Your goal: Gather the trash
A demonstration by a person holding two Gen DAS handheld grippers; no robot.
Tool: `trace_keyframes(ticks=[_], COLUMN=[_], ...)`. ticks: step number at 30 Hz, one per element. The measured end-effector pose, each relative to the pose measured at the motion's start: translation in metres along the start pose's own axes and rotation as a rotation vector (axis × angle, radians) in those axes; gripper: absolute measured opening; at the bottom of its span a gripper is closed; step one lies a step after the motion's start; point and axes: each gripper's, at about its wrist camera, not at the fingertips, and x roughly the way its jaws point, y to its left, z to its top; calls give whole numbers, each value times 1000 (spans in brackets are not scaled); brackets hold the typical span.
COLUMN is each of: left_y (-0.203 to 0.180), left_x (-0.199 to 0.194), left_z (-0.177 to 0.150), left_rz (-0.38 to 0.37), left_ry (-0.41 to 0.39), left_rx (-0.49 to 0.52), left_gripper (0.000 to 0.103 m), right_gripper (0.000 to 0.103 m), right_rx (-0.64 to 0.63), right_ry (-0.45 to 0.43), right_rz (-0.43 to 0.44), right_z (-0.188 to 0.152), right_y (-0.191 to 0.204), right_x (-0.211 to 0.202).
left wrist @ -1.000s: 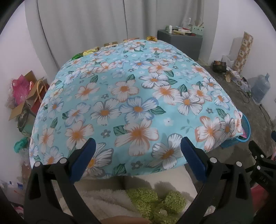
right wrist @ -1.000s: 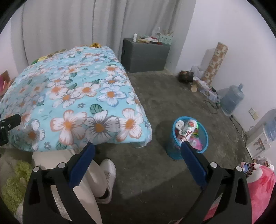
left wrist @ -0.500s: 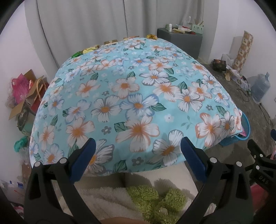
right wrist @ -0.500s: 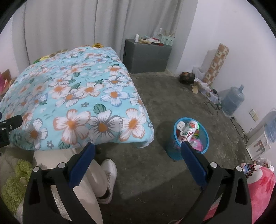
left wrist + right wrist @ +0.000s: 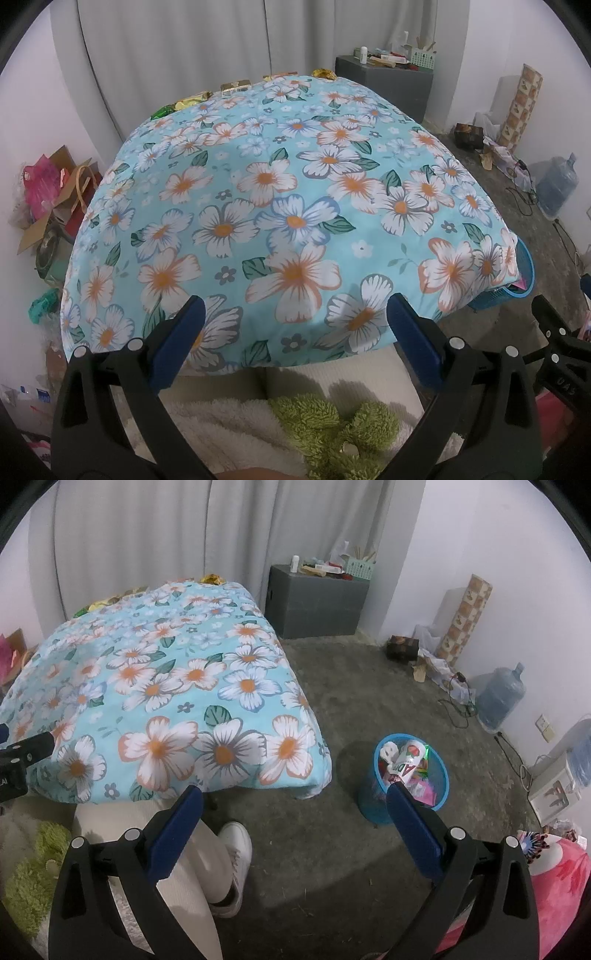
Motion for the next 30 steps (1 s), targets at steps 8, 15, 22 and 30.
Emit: trace_keyframes(ticks=[8,15,22,30], left_y=[0,2,4,4], left_x=[1,2,2,2], left_z=[0,0,0,0], left_rz=[1,5,6,7], left_ry=[4,7,6,5], left_rx=[-4,-9,-11,-12], left_gripper=[94,94,94,94], right_gripper=[97,97,97,97], right_rx=[0,3,0,0], right_ry=[0,-3,-4,-4], right_rz=[0,1,3,3], right_z=[0,1,1,1], right_y=[0,-2,-3,-2], right_x=[0,0,0,-1])
